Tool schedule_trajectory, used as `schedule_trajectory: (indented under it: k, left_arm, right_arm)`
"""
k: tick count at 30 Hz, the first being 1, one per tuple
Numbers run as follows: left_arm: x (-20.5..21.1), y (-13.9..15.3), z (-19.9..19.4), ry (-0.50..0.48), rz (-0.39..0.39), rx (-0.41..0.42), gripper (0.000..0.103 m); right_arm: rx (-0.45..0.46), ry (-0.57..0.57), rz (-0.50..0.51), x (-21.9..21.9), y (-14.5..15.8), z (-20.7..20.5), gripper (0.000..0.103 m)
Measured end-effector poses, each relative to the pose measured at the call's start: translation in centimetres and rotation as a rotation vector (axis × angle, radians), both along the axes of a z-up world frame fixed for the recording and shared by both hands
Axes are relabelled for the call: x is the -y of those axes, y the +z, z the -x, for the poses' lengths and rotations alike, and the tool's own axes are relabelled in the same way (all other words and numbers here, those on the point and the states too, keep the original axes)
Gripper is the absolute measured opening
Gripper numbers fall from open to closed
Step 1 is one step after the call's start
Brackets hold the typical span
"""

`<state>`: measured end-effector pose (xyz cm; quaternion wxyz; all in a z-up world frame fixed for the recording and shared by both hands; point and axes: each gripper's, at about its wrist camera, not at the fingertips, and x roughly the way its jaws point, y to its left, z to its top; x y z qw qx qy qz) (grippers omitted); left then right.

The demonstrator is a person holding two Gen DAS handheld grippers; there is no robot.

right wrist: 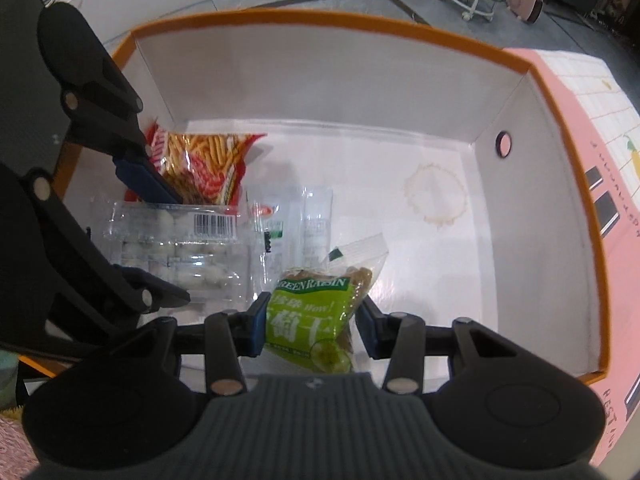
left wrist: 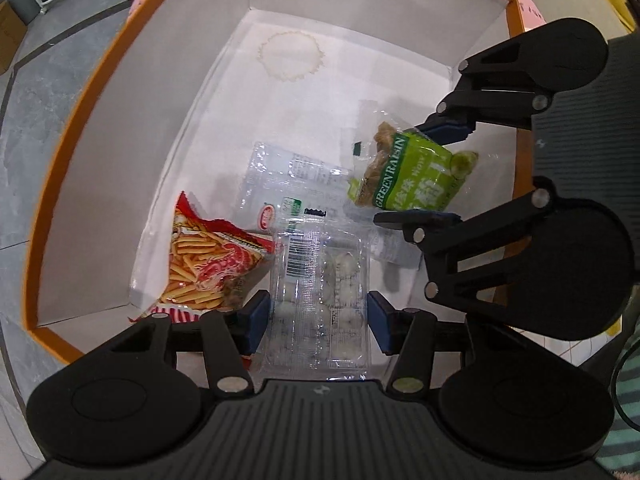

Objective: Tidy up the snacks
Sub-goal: 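Lift both held snacks and carry them over the open box, then open both grippers to drop the snacks into the box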

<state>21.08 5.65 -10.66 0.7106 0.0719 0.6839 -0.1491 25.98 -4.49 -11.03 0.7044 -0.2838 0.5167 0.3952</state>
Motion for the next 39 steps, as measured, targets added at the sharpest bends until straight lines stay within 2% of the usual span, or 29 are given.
schedule_trajectory:
  k: [7,13,20,24,31,35,39]
  left_arm:
    - [0.0,-0.9,-0.2,0.004,0.006,-0.024,0.062]
    - [-0.1,-0.9,0.1,0.0,-0.01,0.003,0.067]
    - [-0.7,-0.3,0.4,0.034,-0.01,0.026,0.072]
    - [-1.0,0.7,0.8,0.056,0.0,0.058,0.074]
    - [-0.9,3.1,2.2,0.077,-0.023,0.174,0.075]
    - [-0.6,4.8,3.5,0.102,-0.049,0.29,0.075]
    - [0.1,6.4,4.9,0.131,-0.036,0.386,0.075]
  right_arm:
    - [-0.016,-0.004,0.022,0.4,-0.6,0.3,0.044]
    - [-0.01,-0.003,0.011,0.4,-0.3,0.5,0.046]
    - [0.021,-0.037,-0.008,1.2,0.7,0.3,0.063]
    - [0.028,-0.071,-0.042,1.9,1.7,0.1,0.065]
    - [0.078,-0.129,-0.088,3.2,3.9,0.6,0.066]
    - [0.123,-0.182,-0.115,4.5,5.4,1.4,0.066]
    - [0.157,-0.249,-0.167,6.4,6.9,2.3,0.066]
